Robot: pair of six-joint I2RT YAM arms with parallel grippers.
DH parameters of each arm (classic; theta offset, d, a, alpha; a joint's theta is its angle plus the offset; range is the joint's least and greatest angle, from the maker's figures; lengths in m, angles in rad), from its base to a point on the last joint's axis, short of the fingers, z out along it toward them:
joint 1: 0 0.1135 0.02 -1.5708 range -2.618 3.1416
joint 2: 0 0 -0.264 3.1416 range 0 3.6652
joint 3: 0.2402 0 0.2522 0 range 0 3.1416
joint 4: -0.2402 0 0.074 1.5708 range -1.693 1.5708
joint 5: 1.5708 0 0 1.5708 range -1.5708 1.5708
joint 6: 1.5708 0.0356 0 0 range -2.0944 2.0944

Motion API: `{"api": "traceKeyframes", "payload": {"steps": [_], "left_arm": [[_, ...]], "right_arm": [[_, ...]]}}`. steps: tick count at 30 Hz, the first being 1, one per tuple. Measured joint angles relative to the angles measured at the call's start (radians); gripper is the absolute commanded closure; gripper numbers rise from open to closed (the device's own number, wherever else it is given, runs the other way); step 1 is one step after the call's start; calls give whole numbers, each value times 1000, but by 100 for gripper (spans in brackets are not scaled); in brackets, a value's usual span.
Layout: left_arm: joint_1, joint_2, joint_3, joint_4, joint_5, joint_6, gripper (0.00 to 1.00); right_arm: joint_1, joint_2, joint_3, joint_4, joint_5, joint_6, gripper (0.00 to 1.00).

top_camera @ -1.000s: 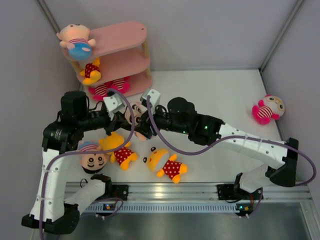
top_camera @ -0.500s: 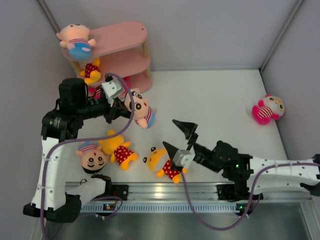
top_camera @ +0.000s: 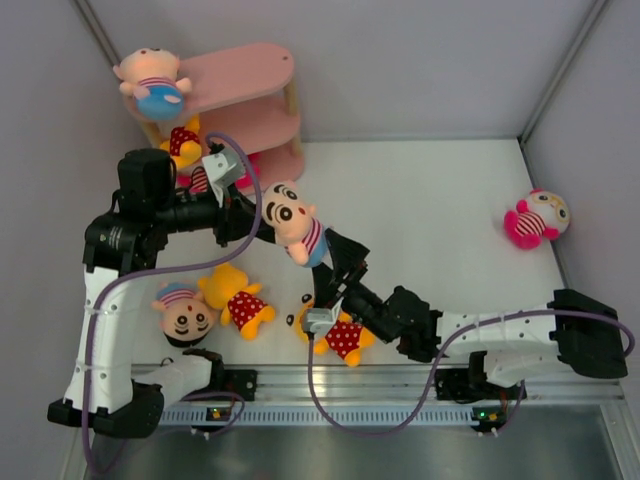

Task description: Place and organize the stuffed toys onto the shelf

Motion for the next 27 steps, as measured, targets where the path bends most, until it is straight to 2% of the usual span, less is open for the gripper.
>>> {"api": "traceKeyframes", "payload": {"steps": [4,7,8,10,12,13,16,17,18,20,21,24,27], "left_arm": [[0,0,0,0,38,-9,100],[0,6,11,0,66,-23,100],[0,10,14,0,73,-26,100],[0,14,17,0,77,-29,100],[0,19,17,1,77,-31,100],[0,21,17,1,75,-32,100],[0,29,17,0,59,-35,100],[0,33,17,-1,50,-39,71],[0,38,18,-1,34,-40,47],[-1,47,29,0,-16,-41,12],[0,52,43,2,-65,-43,2],[4,54,89,4,-200,-31,2],[3,43,151,10,-399,-6,2]], "right_arm": [[-32,17,0,51,-10,2,2],[-46,25,0,64,-25,5,19],[-49,26,3,63,-33,8,31],[-51,26,19,55,-51,22,47],[-52,25,31,44,-58,34,56],[-52,23,38,31,-61,39,65],[-48,12,46,-5,-72,59,84],[-47,6,51,-21,-76,69,100],[-45,1,59,-38,-77,80,100],[-45,-10,80,-78,-74,111,100],[-46,-14,98,-114,-73,128,100],[-79,-17,203,-280,-92,211,100],[-179,6,399,-475,-142,304,100]]}}
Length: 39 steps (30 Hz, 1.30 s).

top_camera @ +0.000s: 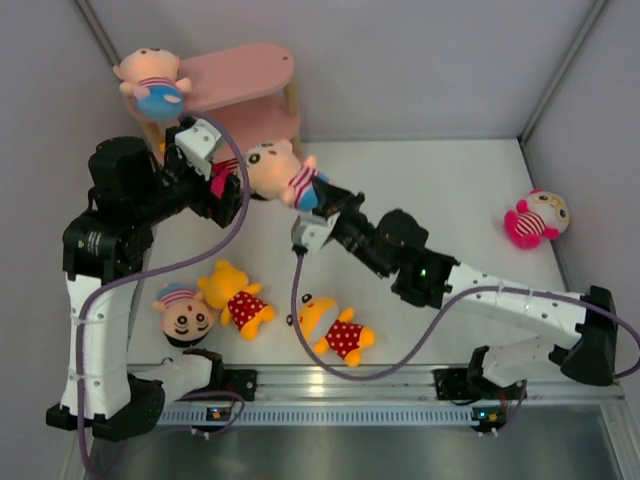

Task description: Place and organize the stuffed toys onto the shelf

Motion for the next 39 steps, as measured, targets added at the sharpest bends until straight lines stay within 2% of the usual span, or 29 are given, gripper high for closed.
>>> {"api": "traceKeyframes", "payload": {"steps": [3,7,12,16,18,22,29,33,39], "left_arm": [[-2,-41,22,16,-234,40,2],[-1,-120,-31,19,-476,103,2],[-1,-196,-120,14,-639,161,2],[-1,-269,-229,20,-713,182,2],[-1,-320,-322,23,-729,199,2],[-1,-388,-479,1,-750,229,2],[-1,-379,-495,-16,-727,275,5],[-6,-295,-341,-35,-694,301,8],[-8,-20,194,-2,-566,300,6]], "right_arm": [[-106,101,273,-132,-33,46,100],[-174,316,681,-243,-26,53,100],[-209,649,1126,-329,0,-31,97],[-250,921,1389,-317,23,-146,89],[-280,1023,1426,-292,31,-198,87],[-335,1152,1432,-252,33,-255,91],[-359,1184,1447,-185,26,-276,93],[-359,1155,1404,-158,25,-296,94],[-359,1119,1365,-146,18,-318,93]]}}
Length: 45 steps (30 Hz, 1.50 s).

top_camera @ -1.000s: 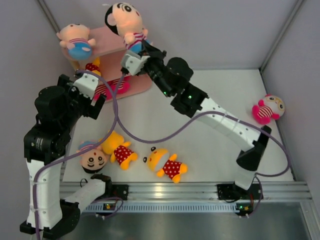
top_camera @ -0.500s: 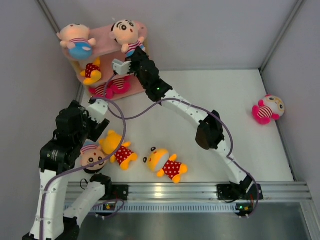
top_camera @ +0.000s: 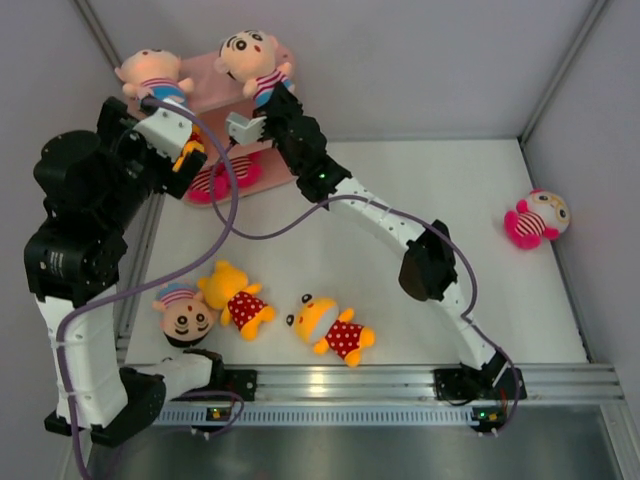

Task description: Place and organize the stuffed toys onto the shelf

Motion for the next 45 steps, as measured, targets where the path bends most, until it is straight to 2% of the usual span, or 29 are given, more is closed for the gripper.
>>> {"api": "traceKeyframes", "payload": {"steps": [2,4,9,13,17,18,21,29,33,36,44,45], "left_arm": [[0,75,130,24,46,0,5],[0,114,176,45,84,11,3],[-1,172,172,42,179,63,2],[-1,228,171,42,260,66,2],[-2,247,167,42,325,45,12],[-2,246,163,42,343,43,18],[-3,232,125,44,391,35,22],[-2,183,31,51,468,16,18],[-3,171,30,50,522,-19,20],[-4,170,30,50,541,-41,28],[-4,225,35,52,534,-72,38],[-4,229,36,52,536,-75,51]], "right_arm": [[3,-26,-40,19,2,-27,94],[10,-81,-142,56,10,-75,94],[52,-249,-435,119,41,-187,94],[124,-362,-585,143,84,-242,94],[211,-454,-674,175,127,-286,95],[233,-475,-688,177,141,-293,95],[281,-509,-706,190,176,-293,95],[295,-525,-719,187,247,-286,96],[294,-525,-719,191,256,-276,96],[292,-525,-719,204,260,-274,96],[295,-525,-719,206,285,-276,97],[295,-525,-719,204,287,-275,97]]}}
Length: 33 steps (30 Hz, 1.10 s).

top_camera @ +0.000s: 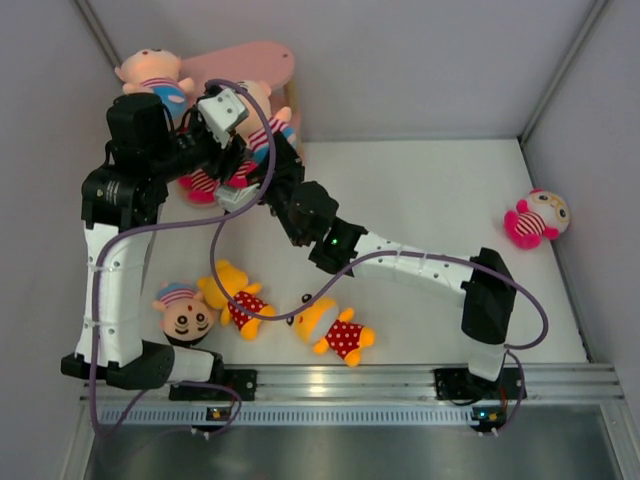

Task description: Place and organize the stuffed toys onto the shelf

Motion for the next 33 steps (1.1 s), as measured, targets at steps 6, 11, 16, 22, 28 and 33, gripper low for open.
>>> {"api": "traceKeyframes", "payload": {"steps": [6,11,16,22,28,33], "left_arm": [[0,20,16,-5,19,-10,100],[0,53,49,-5,3,-13,100],[-2,89,64,66,-70,-6,100],[0,146,69,181,-159,43,100],[72,257,151,260,-125,74,100],[192,297,158,354,-61,74,100]], "right_arm": [[1,0,0,21,-2,21,93],[-1,0,0,35,0,52,74],[-12,0,-1,60,-4,92,29],[-22,0,0,132,-8,134,12],[-27,-51,-146,247,19,124,12],[-27,-138,-319,285,56,157,11]]}}
